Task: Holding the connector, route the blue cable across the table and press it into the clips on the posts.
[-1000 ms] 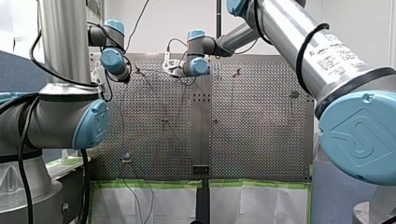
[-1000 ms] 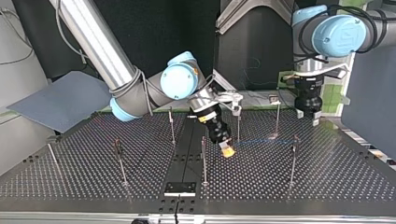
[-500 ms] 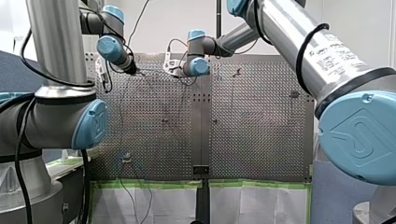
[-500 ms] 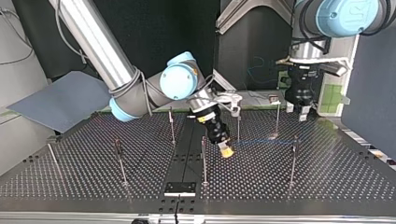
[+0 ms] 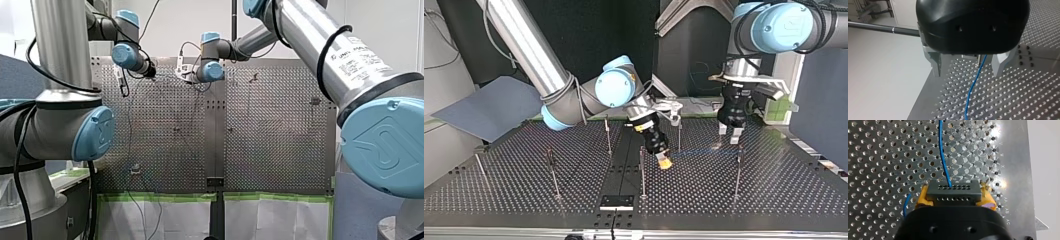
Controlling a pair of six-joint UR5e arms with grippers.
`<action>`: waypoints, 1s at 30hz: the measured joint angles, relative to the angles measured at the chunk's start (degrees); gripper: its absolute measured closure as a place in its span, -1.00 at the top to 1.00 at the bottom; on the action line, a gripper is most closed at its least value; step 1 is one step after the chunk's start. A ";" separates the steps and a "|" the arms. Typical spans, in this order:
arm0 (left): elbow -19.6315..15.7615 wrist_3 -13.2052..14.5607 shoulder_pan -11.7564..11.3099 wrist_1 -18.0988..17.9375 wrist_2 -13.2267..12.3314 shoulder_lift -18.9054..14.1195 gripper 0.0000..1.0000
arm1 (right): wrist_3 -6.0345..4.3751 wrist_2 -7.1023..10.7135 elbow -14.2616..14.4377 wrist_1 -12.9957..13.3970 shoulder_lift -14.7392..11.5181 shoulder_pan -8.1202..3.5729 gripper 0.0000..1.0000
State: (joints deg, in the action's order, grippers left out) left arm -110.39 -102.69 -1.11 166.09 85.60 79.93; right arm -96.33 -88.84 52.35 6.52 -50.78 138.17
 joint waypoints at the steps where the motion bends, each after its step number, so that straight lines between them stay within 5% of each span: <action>1: 0.37 -0.01 0.10 -0.34 0.33 0.38 1.00 | 0.00 0.00 0.00 0.00 0.01 -0.01 -1.00; 30: 10.44 1.16 3.62 -3.96 7.43 13.14 1.00 | -0.01 0.06 0.00 -0.17 -0.01 -0.18 -1.00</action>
State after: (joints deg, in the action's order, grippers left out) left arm -99.95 -101.53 2.51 162.14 93.03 93.08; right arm -96.34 -88.78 52.35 6.34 -50.79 138.00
